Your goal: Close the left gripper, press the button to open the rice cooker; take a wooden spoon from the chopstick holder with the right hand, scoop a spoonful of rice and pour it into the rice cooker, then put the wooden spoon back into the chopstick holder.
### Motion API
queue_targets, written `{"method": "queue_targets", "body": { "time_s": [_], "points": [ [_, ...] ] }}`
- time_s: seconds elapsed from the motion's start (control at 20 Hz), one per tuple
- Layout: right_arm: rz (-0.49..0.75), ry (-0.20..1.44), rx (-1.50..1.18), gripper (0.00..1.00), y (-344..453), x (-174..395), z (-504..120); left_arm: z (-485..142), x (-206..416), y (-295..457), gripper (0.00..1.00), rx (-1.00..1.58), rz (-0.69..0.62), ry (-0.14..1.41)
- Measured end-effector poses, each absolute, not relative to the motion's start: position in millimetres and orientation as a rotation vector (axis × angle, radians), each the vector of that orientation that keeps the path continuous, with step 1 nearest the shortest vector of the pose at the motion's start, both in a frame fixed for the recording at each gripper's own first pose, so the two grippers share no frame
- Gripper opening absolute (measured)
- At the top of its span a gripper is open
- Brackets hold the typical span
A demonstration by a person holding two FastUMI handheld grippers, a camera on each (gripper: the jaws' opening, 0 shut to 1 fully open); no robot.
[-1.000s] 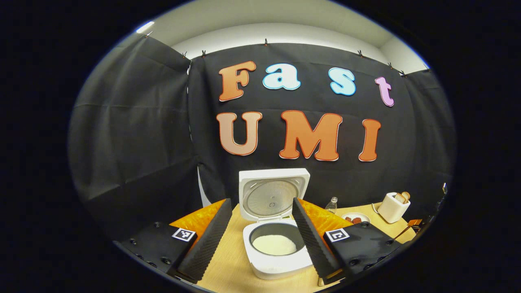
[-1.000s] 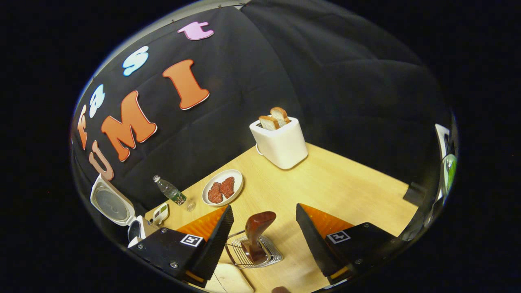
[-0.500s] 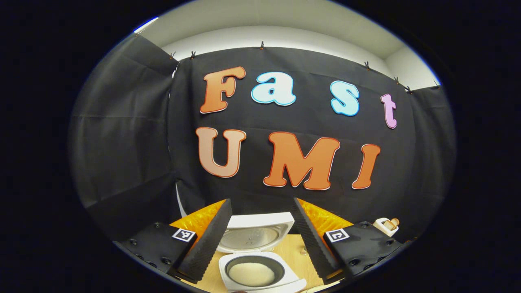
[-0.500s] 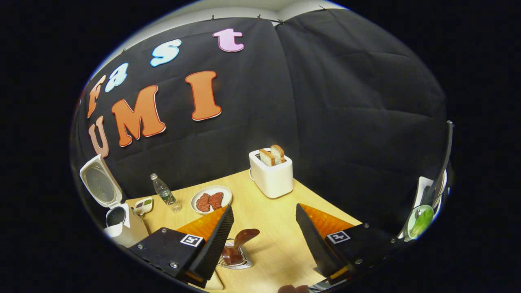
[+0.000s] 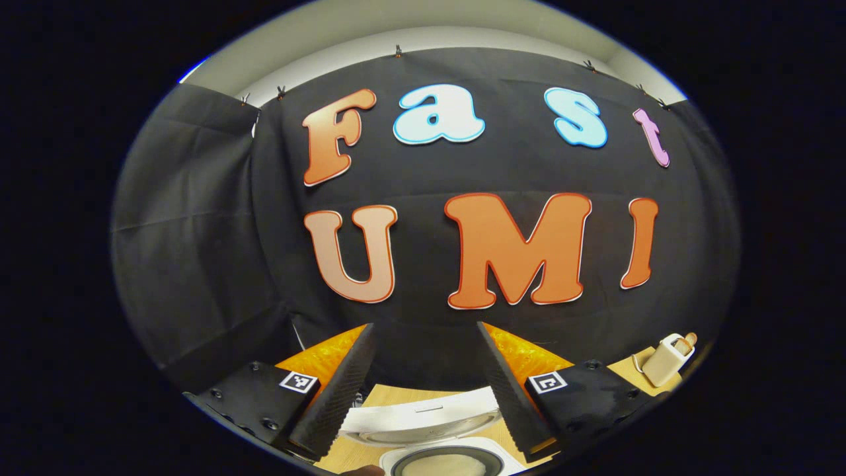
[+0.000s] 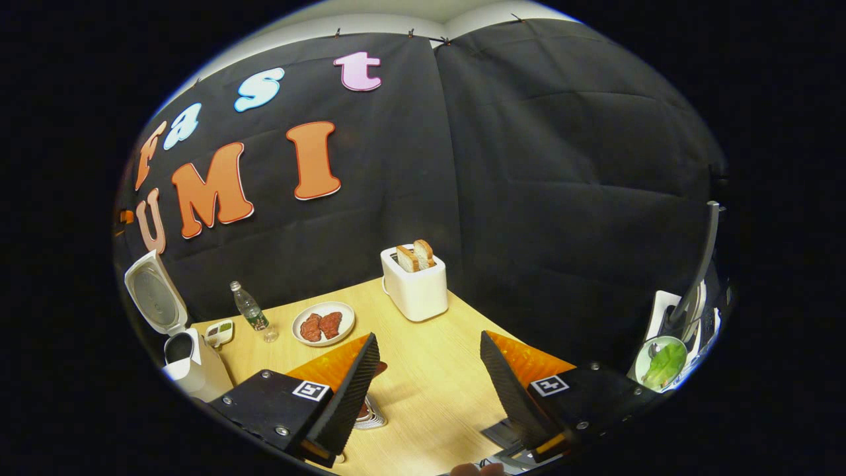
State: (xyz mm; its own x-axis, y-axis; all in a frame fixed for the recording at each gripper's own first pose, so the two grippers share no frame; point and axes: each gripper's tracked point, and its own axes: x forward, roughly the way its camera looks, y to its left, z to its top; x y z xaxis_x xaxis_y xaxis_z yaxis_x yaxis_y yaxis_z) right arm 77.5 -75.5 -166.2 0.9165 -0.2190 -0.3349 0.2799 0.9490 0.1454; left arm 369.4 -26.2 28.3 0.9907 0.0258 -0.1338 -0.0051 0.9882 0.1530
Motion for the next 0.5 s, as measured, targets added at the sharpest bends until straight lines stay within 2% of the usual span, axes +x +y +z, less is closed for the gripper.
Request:
{"method": "queue_targets", "body": {
  "time_s": [0.5],
  "points": [
    [-0.274, 0.310, 0.159, 0.95, -71.8, 58.9, -154.4, -49.4, 416.3, 6.2, 1.00, 0.123, 0.078, 0.294]
  ]
}}
